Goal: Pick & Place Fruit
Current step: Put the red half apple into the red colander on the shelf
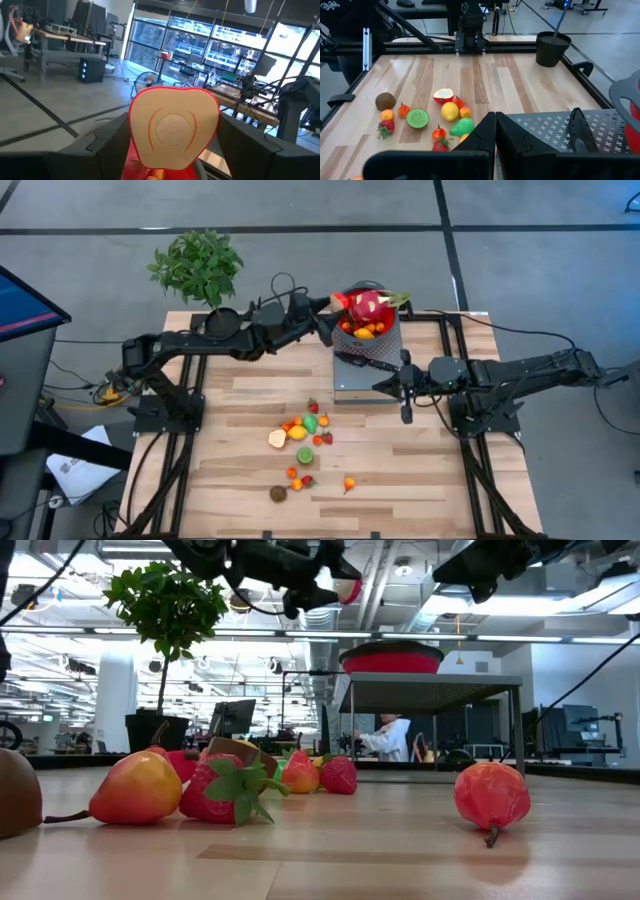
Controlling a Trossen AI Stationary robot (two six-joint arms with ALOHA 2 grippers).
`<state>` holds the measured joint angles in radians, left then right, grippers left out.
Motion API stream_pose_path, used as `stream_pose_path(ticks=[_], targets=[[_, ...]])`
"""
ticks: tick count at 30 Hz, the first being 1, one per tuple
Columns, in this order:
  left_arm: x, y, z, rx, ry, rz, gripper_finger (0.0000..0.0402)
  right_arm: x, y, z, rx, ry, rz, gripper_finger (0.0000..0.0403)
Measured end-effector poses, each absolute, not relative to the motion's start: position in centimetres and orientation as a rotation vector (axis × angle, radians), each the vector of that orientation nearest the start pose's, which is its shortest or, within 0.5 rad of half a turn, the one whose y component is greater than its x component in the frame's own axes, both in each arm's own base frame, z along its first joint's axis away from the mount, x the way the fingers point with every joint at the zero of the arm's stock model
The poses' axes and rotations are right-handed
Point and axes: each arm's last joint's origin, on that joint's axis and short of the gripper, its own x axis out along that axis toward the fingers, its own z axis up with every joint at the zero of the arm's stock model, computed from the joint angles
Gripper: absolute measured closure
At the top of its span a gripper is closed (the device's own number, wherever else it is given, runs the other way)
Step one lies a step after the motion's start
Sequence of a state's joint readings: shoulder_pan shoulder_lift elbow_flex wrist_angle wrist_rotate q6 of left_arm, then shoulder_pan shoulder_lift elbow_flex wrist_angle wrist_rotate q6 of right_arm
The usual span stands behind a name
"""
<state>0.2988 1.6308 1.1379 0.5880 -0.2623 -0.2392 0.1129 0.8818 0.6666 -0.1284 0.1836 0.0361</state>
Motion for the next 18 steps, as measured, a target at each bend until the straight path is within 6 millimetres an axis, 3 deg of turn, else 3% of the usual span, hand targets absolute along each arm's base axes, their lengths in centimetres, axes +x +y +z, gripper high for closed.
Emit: stream_pose_path(ticks=[9,18], targets=[[38.5,13.4,29.1,-0.228,-0.116,0.563,0.0138,19.4,1.6,28.1,-0.024,0.338,-0.079,0.04],[38.8,13.5,28.6,-0.233,-0.103,0.567,0.0137,19.4,1.6,28.1,-0.025,0.342,-0.078,0.04]])
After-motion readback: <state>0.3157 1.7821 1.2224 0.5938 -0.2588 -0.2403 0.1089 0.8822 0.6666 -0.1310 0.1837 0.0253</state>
